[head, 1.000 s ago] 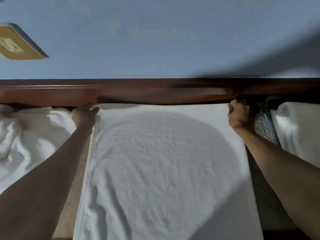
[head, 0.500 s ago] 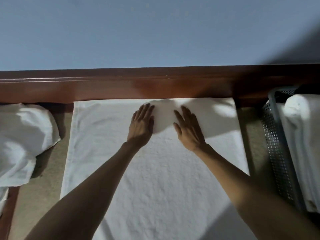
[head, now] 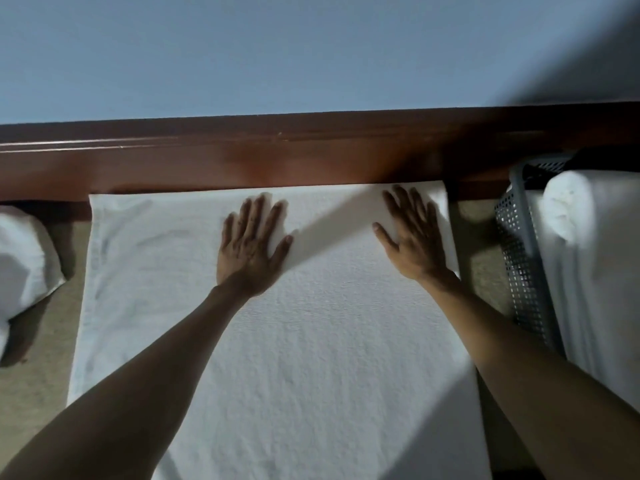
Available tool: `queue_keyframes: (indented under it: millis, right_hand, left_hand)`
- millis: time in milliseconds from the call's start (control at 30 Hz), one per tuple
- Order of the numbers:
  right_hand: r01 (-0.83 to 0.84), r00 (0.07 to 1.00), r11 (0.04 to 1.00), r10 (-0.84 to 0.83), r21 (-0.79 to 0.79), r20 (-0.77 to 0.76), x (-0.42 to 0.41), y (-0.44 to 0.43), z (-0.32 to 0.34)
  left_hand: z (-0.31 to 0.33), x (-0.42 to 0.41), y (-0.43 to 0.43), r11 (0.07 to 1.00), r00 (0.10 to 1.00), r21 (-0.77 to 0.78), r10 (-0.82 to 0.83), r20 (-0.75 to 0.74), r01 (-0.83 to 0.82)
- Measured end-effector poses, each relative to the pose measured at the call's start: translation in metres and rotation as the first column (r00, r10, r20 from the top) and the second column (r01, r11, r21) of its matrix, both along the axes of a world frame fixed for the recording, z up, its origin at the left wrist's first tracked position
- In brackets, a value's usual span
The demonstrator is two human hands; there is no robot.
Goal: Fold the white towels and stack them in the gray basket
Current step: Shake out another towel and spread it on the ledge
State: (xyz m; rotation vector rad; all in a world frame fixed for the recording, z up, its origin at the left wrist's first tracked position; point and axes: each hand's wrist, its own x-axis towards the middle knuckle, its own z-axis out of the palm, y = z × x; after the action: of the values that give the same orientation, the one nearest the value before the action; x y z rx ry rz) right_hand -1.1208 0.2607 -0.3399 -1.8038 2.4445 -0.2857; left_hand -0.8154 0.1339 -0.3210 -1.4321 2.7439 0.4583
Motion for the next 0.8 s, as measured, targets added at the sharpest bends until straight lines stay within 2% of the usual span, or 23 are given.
queue_keyframes:
  millis: [133, 267, 333, 400, 500, 567, 667, 800]
  right_hand:
    - [0.201, 0.979, 0.979, -0.201, -0.010, 0.033, -0.016, 0.007, 0.000]
    - [0.398, 0.910, 0.917, -0.396, 0.014, 0.118, 0.006, 0.000, 0.003]
    - [0.314, 0.943, 0.947, -0.303, -0.070, 0.142, 0.036, -0.003, 0.006]
    - [0.162, 0.975, 0.972, -0.130, -0.171, 0.181, 0.075, -0.012, 0.005]
    - [0.045, 0.965, 0.982, 0.005, -0.183, 0.264, 0.130, -0.038, 0.004]
    - [0.066, 0.964, 0.989, -0.030, -0.129, 0.264, 0.152, -0.051, 0.004]
    - [0.094, 0.982, 0.992, -0.079, -0.085, 0.172, 0.157, -0.054, 0.002]
    - [0.110, 0.987, 0.992, -0.102, -0.062, 0.124, 0.158, -0.053, -0.001]
  left_hand:
    - [0.001, -0.001, 0.001, 1.000, 1.000, -0.001, 0.002, -0.002, -0.002]
    - [-0.002, -0.001, 0.001, 1.000, 1.000, -0.013, -0.001, -0.002, 0.001]
    - [-0.004, -0.001, 0.000, 1.000, 1.000, -0.010, 0.002, -0.006, -0.002]
    - [-0.007, -0.002, 0.001, 1.000, 1.000, 0.001, 0.000, -0.010, 0.000]
    - [-0.007, 0.000, 0.005, 1.000, 0.998, 0.023, -0.013, -0.061, 0.014]
    - [-0.007, 0.012, 0.010, 1.000, 0.995, 0.003, -0.030, -0.091, 0.030]
    - [-0.007, 0.051, 0.006, 0.999, 0.997, -0.019, -0.037, -0.061, 0.036]
    - [-0.005, 0.104, -0.028, 0.998, 0.998, -0.001, 0.065, -0.005, -0.065]
